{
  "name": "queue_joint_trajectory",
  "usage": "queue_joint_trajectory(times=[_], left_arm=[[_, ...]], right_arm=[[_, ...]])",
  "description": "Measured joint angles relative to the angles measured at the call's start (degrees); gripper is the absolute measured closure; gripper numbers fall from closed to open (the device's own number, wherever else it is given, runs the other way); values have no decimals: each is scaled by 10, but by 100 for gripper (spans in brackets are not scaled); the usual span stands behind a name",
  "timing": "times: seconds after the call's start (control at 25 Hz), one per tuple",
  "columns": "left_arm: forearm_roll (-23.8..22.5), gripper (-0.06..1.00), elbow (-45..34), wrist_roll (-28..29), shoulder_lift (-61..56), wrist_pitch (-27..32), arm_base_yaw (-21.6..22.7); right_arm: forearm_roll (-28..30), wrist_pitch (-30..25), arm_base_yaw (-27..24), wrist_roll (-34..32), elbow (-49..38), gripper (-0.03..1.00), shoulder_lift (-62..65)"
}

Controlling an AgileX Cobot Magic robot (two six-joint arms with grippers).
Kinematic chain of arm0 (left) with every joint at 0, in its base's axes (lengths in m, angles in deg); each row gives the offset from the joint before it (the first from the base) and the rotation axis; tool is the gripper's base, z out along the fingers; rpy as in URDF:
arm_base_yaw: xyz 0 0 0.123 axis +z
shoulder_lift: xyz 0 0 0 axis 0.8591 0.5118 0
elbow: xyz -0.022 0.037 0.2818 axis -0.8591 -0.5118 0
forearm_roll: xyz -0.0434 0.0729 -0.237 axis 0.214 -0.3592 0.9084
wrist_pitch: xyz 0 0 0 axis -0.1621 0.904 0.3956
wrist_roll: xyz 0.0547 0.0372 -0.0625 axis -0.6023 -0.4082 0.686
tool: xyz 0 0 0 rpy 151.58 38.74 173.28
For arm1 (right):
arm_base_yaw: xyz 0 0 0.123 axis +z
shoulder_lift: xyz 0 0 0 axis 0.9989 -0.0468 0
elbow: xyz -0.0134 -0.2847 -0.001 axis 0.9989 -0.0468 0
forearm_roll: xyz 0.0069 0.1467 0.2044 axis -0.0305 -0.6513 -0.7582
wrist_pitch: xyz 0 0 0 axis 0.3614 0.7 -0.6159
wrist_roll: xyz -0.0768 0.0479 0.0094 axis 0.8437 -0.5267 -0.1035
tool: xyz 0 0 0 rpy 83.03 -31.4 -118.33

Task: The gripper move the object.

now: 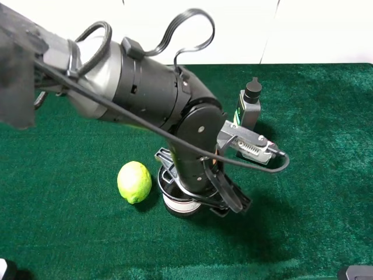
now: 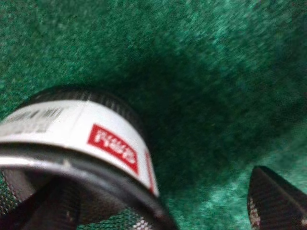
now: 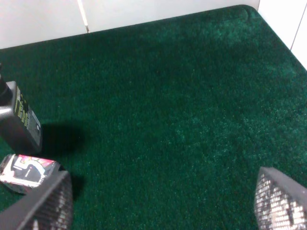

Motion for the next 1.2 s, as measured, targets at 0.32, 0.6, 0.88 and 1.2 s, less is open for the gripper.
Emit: queue_joint_trajectory(times=[0.32, 0.6, 0.88, 1.2], left_arm=[[1, 20, 103, -13, 0, 130, 0], [-28, 13, 188, -14, -3, 260, 0], [-81, 2, 196, -16, -66, 314, 0], [-132, -4, 196, -33, -152, 327, 13]], right_arm=[[0, 0, 0, 0, 0, 40, 0], [0, 0, 0, 0, 0, 40, 0], [0, 0, 0, 0, 0, 40, 0], [0, 0, 0, 0, 0, 40, 0]])
